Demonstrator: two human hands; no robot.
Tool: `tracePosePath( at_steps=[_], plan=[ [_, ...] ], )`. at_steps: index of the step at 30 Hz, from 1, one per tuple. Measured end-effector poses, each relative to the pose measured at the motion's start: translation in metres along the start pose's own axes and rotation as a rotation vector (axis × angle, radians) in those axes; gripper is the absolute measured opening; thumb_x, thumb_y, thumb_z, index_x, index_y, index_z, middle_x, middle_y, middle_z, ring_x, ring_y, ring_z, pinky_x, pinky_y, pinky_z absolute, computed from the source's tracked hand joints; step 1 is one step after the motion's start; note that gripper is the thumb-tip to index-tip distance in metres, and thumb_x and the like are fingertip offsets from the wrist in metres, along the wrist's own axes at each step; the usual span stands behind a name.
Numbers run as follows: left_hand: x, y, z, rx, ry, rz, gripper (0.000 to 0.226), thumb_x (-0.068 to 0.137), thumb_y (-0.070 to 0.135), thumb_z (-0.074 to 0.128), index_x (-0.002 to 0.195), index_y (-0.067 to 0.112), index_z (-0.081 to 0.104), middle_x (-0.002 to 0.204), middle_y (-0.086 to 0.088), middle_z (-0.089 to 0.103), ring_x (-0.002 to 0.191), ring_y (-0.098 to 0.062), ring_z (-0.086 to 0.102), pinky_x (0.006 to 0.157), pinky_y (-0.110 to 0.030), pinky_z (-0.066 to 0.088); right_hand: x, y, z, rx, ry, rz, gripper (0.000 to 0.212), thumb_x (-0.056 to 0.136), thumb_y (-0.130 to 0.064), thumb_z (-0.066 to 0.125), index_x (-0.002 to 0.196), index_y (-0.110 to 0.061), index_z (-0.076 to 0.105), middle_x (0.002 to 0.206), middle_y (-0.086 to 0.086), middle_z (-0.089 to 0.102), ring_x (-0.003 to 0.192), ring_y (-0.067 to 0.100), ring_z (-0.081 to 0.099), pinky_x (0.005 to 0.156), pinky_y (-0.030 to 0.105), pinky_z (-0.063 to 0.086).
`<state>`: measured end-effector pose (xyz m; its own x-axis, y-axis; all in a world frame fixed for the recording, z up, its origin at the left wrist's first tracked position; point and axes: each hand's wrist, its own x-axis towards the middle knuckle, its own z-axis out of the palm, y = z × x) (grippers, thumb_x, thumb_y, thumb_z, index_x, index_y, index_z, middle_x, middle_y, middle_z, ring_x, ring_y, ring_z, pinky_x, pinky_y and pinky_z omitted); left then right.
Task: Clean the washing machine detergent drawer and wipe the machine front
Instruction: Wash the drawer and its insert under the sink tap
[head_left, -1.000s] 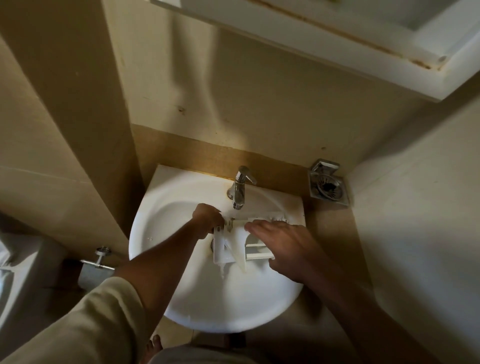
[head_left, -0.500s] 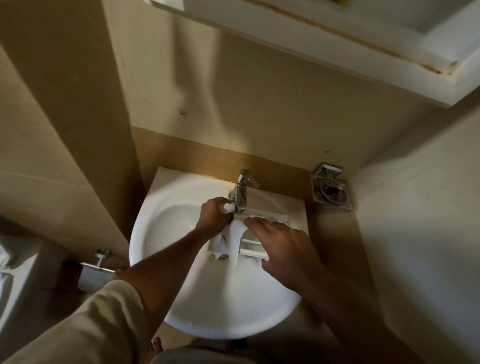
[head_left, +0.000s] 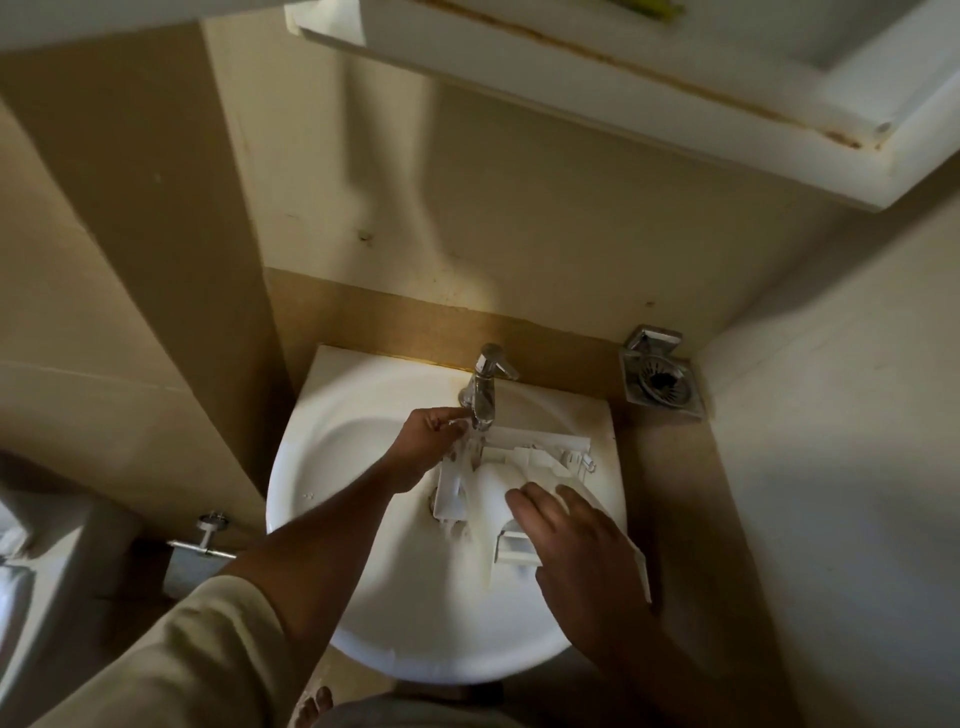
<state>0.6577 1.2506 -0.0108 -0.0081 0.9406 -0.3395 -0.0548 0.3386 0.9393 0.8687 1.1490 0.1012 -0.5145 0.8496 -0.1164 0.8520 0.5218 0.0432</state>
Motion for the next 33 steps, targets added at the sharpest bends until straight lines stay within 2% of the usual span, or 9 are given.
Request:
tracePosePath(
  at_steps=[5,10,12,15,19,24,26,29,33],
  plan=[
    [-0.014,0.013,0.019,0.048,0.184,-0.157,0.039,0.104,0.035,0.042,0.083,0.008,0.061,0.080,-0.015,0.057,0.072,-0.021,0.051,0.067,-0.030,0.039,-0.005,-0.010,0.009,0.029,0.128,0.040,0.092,0.046,0.002,0.087,0.129,-0.022,0.056,0.127,-0.003,0.066,0.111,0.030,0.066,0.080,0.039,0.060],
    [-0.027,-0.016,0.044,-0.136,0.284,-0.476,0.082,0.076,0.071,0.049,0.127,0.007,0.057,0.118,-0.013,0.066,0.103,-0.034,0.066,0.087,-0.040,0.055,-0.002,-0.023,0.017,0.004,0.224,0.063,0.088,0.047,0.003,0.084,0.127,-0.021,0.057,0.125,0.000,0.067,0.110,0.034,0.066,0.078,0.043,0.059],
    [-0.041,-0.010,0.045,-0.316,0.155,-0.582,0.080,0.064,0.060,0.069,0.125,0.009,0.060,0.112,-0.016,0.070,0.091,-0.034,0.071,0.076,-0.044,0.060,-0.005,-0.030,0.019,-0.020,0.246,0.038,0.072,0.057,0.000,0.076,0.124,-0.019,0.062,0.123,0.001,0.067,0.109,0.035,0.066,0.077,0.044,0.059],
    [-0.060,0.004,0.044,-0.371,0.034,-0.588,0.038,0.086,0.028,0.074,0.113,0.003,0.067,0.100,-0.022,0.072,0.072,-0.031,0.070,0.053,-0.034,0.058,-0.011,-0.034,0.026,0.004,0.199,-0.017,0.068,0.061,-0.005,0.075,0.126,-0.021,0.062,0.123,0.000,0.066,0.110,0.034,0.066,0.079,0.042,0.059],
    [-0.067,-0.004,0.031,-0.368,0.168,-0.532,0.044,0.079,0.022,0.082,0.111,-0.006,0.068,0.097,-0.026,0.073,0.067,-0.033,0.071,0.056,-0.036,0.058,-0.012,-0.010,0.018,0.298,0.115,-0.172,0.070,0.073,-0.044,0.077,0.137,-0.029,0.055,0.134,-0.013,0.060,0.120,0.012,0.057,0.101,0.029,0.050],
    [-0.085,-0.002,0.021,-0.427,0.225,-0.448,0.039,0.085,0.023,0.077,0.112,-0.003,0.067,0.103,-0.025,0.072,0.076,-0.035,0.071,0.053,-0.035,0.058,-0.003,0.040,0.017,0.883,0.150,0.662,0.063,0.089,-0.053,0.064,0.141,-0.021,0.050,0.137,-0.006,0.056,0.122,0.015,0.054,0.094,0.030,0.045],
    [-0.089,0.002,0.015,-0.443,0.243,-0.416,0.037,0.087,0.023,0.075,0.113,-0.002,0.067,0.104,-0.025,0.072,0.076,-0.034,0.071,0.053,-0.035,0.058,0.008,0.047,0.027,1.049,-0.083,0.903,0.070,0.091,-0.055,0.061,0.146,-0.016,0.043,0.138,0.007,0.057,0.120,0.028,0.058,0.091,0.035,0.050],
    [-0.094,0.008,0.005,-0.438,0.299,-0.396,0.037,0.088,0.024,0.074,0.115,0.001,0.066,0.106,-0.024,0.071,0.081,-0.036,0.071,0.053,-0.036,0.059,0.022,0.024,0.045,1.517,-0.427,0.872,0.053,0.091,-0.054,0.062,0.131,-0.021,0.053,0.120,0.009,0.066,0.097,0.031,0.071,0.073,0.044,0.062],
    [-0.097,0.008,0.008,-0.482,0.267,-0.389,0.031,0.092,0.026,0.068,0.113,0.004,0.065,0.105,-0.022,0.071,0.083,-0.035,0.070,0.056,-0.036,0.060,0.027,0.015,0.046,1.559,-0.286,0.840,0.038,0.086,-0.049,0.069,0.116,-0.026,0.064,0.110,0.005,0.071,0.100,0.024,0.069,0.067,0.034,0.060]
  ],
)
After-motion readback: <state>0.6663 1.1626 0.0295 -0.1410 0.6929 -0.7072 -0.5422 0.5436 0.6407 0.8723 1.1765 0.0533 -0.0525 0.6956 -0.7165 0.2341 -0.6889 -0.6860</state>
